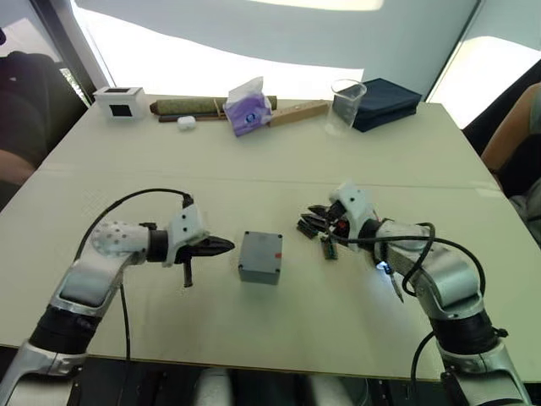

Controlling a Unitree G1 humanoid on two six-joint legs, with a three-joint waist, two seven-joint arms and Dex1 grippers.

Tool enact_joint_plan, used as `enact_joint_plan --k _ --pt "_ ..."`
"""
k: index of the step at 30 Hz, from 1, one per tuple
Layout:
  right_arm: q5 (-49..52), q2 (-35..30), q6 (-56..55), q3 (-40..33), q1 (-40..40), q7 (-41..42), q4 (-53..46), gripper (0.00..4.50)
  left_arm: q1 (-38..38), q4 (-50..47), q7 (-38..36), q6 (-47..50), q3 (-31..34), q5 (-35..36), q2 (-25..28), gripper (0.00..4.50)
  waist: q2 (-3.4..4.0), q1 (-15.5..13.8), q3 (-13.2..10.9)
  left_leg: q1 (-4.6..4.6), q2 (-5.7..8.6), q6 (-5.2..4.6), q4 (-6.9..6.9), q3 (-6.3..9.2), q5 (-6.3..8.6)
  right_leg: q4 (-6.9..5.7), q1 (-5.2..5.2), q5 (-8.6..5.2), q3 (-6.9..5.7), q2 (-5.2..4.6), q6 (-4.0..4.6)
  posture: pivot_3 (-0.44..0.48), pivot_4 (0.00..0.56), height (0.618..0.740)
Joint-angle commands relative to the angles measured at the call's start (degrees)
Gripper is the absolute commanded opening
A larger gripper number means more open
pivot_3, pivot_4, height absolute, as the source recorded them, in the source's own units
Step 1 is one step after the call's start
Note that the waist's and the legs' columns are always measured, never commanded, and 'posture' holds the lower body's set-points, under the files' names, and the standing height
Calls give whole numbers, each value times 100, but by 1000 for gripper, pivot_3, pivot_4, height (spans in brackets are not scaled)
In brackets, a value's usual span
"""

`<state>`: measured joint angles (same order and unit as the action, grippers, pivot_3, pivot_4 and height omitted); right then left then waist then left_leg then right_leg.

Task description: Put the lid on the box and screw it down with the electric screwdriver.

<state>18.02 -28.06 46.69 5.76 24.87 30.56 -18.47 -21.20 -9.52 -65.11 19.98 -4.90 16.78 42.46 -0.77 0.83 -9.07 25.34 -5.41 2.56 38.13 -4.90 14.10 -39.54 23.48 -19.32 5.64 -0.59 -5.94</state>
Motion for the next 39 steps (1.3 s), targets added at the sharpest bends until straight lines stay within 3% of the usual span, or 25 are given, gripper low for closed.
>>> enact_joint_plan --k 1,2,5,25,30,38,39 --pt "-137 114 -389 -54 145 -30 429 2703 -230 -288 65 147 161 217 -11 0 0 1 0 0 0 0 0 0 0 0 0 0 0 0 0 0 150 721" --pt "-136 162 -473 -34 172 13 612 3264 -287 -327 75 190 152 252 -18 0 0 1 0 0 0 0 1 1 0 0 0 0 0 1 0 0 150 721" --pt "-211 262 -727 80 253 150 1073 4377 -461 -418 191 356 175 383 -102 0 0 6 0 0 0 1 1 0 -1 0 0 0 0 1 0 0 150 721" --pt "-546 682 -1218 233 658 323 2023 4443 -543 -650 415 579 91 549 -112 0 0 16 0 -2 0 17 0 2 -10 -5 1 0 0 2 0 0 150 721" --pt "-627 669 -1241 258 632 379 2053 3132 -541 -635 438 560 74 527 -122 0 0 16 0 -2 0 17 0 2 -10 -5 1 0 0 2 0 0 150 721" --pt "-694 694 -1241 272 608 411 2065 56 -553 -646 483 556 49 510 -142 0 0 17 0 -2 0 18 0 2 -11 -7 1 0 0 2 0 0 150 721" --pt "-694 696 -1236 272 613 413 2061 56 -552 -643 486 552 41 504 -144 0 0 17 0 -2 0 18 0 2 -11 -7 1 0 0 2 0 0 150 721"
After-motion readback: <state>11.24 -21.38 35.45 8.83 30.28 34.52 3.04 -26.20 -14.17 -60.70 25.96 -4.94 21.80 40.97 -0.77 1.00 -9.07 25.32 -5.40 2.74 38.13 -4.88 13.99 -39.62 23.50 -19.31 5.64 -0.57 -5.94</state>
